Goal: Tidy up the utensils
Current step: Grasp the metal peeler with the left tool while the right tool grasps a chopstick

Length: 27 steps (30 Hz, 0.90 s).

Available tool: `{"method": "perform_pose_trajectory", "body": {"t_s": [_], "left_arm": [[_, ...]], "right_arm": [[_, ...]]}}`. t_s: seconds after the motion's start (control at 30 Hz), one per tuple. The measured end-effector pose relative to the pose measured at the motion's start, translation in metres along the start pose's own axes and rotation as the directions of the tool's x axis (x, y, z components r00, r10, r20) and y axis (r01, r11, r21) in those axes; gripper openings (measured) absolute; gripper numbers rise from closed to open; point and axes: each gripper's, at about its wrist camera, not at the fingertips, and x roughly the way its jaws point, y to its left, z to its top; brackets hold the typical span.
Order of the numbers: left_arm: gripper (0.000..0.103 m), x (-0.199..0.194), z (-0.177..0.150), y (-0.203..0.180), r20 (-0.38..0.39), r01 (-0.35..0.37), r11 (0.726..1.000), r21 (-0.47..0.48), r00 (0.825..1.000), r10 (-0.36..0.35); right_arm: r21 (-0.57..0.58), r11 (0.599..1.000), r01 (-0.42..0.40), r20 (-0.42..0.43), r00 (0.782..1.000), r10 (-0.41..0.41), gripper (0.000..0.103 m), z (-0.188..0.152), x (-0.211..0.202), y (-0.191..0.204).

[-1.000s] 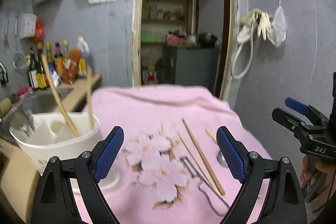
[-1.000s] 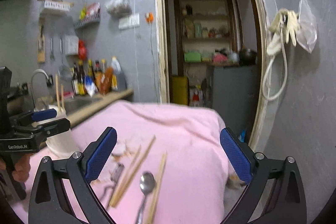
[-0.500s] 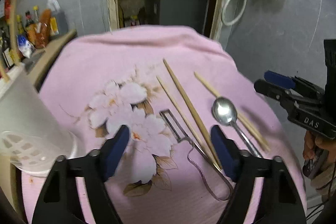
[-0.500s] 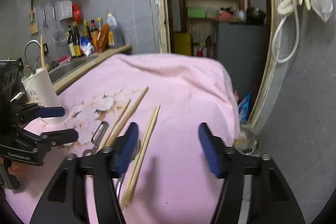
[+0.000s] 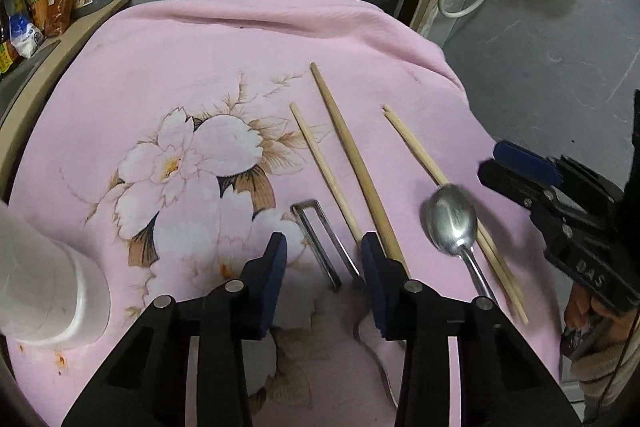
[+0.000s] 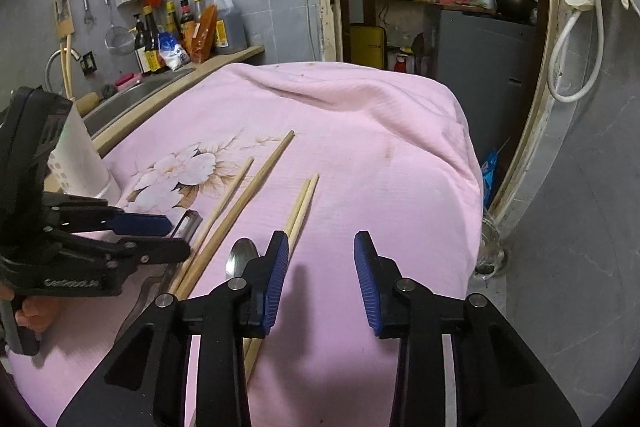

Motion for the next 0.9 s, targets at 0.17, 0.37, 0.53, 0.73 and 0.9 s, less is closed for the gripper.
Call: {"method": "perform_pose_trajectory", "body": {"t_s": [0.17,0.37,0.53,0.73,0.9], "left_arm": [[0.018,0.006,0.008,-0.001,-0.035,-0.032,0.999,-0.009,0.999,0.032],[0.017,0.007,0.007,0.002,-0.036,-0.029,1.0,0.002,0.999,0.029],[0.017,0.004,0.005,0.005,-0.037,-0.04,0.999,0.015,0.998,0.04],[0.017,0.002,0.001,0.005,-0.032,-0.05,0.998,0.024,0.998,0.051],[0.017,0.002,0.0,0.003,-0.034,-0.053,0.998,0.04,0.998,0.054]], "right_arm": [[-0.009,1.0,-0.001,-0.024,1.0,0.0,0.031,0.002,0.007,0.0],[-0.026,1.0,-0.011,-0.067,0.998,0.009,0.025,0.007,0.018,0.002],[-0.021,0.999,-0.035,-0.104,0.994,0.033,0.022,0.015,0.03,0.002],[-0.039,0.998,-0.044,-0.143,0.989,0.038,0.019,0.023,0.045,0.006],[-0.043,0.998,-0.037,-0.173,0.984,0.029,0.018,0.03,0.057,0.006]]}}
